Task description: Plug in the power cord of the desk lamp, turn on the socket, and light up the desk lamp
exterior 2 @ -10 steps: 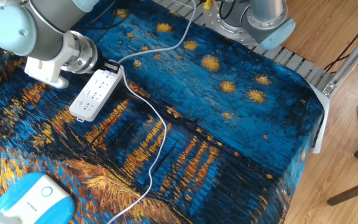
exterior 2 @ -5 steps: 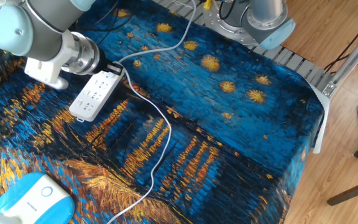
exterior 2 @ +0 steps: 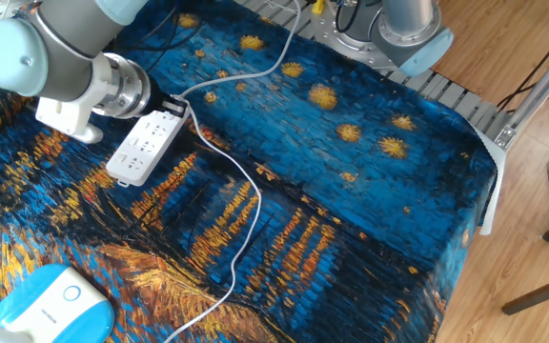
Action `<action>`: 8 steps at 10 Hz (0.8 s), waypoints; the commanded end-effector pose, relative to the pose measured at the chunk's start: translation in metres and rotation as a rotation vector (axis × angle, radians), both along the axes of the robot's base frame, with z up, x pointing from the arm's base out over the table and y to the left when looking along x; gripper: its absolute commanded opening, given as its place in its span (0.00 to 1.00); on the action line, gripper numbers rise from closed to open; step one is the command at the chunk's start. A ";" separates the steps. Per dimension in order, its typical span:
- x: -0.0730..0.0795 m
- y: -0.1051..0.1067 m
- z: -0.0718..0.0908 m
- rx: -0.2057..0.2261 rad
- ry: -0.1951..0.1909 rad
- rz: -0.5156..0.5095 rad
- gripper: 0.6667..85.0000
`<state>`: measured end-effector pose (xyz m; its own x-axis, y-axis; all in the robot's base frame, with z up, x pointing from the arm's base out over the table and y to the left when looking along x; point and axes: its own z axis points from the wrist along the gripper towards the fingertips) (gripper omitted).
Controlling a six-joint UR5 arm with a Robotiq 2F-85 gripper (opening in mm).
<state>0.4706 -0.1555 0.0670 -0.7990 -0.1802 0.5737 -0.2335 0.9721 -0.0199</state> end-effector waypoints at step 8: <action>0.008 -0.014 -0.014 0.021 0.020 0.046 0.01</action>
<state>0.4775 -0.1724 0.0566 -0.7796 -0.2148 0.5883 -0.2758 0.9611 -0.0146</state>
